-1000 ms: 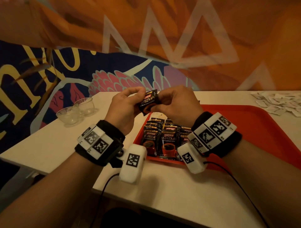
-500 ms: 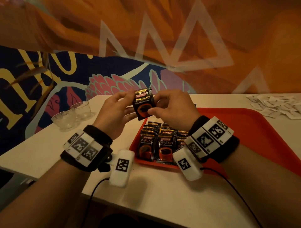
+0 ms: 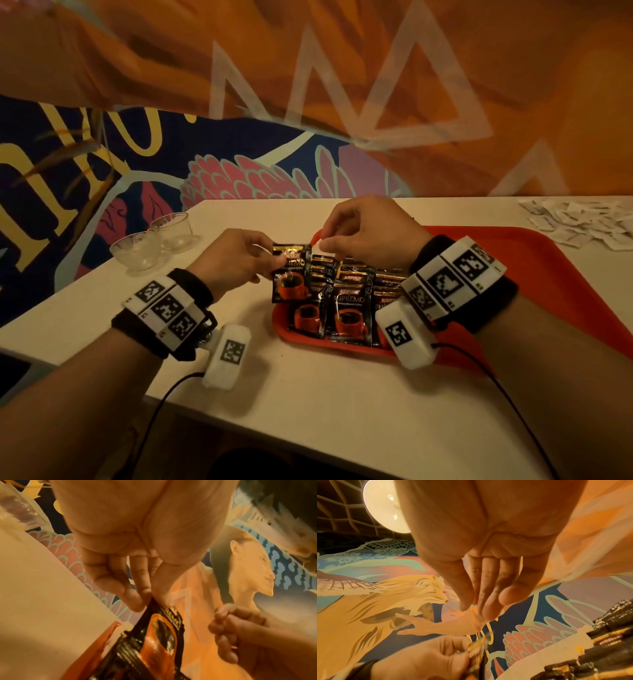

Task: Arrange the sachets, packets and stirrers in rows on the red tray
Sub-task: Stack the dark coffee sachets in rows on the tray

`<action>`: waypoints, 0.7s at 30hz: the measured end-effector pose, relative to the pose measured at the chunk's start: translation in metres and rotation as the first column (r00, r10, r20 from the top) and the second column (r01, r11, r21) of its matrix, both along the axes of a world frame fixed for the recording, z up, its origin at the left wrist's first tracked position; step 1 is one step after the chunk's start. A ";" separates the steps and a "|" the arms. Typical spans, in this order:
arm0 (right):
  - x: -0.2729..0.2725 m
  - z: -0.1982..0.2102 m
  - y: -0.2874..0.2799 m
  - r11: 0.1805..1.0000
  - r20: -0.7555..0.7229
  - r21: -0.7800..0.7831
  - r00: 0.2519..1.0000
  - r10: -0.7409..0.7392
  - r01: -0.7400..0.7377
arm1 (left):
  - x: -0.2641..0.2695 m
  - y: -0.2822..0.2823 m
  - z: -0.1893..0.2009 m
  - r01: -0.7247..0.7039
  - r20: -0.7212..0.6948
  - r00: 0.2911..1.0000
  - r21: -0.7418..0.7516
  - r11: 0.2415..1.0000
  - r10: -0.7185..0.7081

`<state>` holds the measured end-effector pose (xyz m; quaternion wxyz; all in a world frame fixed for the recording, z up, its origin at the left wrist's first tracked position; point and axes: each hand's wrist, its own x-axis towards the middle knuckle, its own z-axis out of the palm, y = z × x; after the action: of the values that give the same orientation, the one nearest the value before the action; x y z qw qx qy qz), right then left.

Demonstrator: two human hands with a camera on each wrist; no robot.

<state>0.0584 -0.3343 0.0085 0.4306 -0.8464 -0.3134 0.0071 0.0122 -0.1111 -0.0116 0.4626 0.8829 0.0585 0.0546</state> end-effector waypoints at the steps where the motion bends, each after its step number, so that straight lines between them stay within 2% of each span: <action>1: 0.001 0.001 -0.001 1.000 0.000 -0.001 1.000 0.001 -0.001 | 0.001 0.001 -0.004 0.011 -0.032 0.999 0.021 1.000 -0.010; 5: 0.002 0.005 -0.006 1.000 0.006 0.006 1.000 -0.009 0.009 | 0.006 0.001 -0.014 0.065 -0.115 0.992 0.072 0.995 -0.056; 12: 0.003 0.003 -0.007 1.000 0.008 -0.002 1.000 -0.010 0.010 | 0.009 -0.001 -0.025 0.108 -0.166 0.983 0.178 0.978 -0.078; 21: 0.003 0.005 -0.008 1.000 0.004 0.002 1.000 -0.029 0.029 | 0.009 -0.014 -0.026 0.068 -0.149 0.988 0.121 0.990 -0.049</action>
<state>0.0615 -0.3420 0.0130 0.4306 -0.8505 -0.3020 -0.0013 0.0214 -0.1249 -0.0375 0.4021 0.9132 0.0625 -0.0201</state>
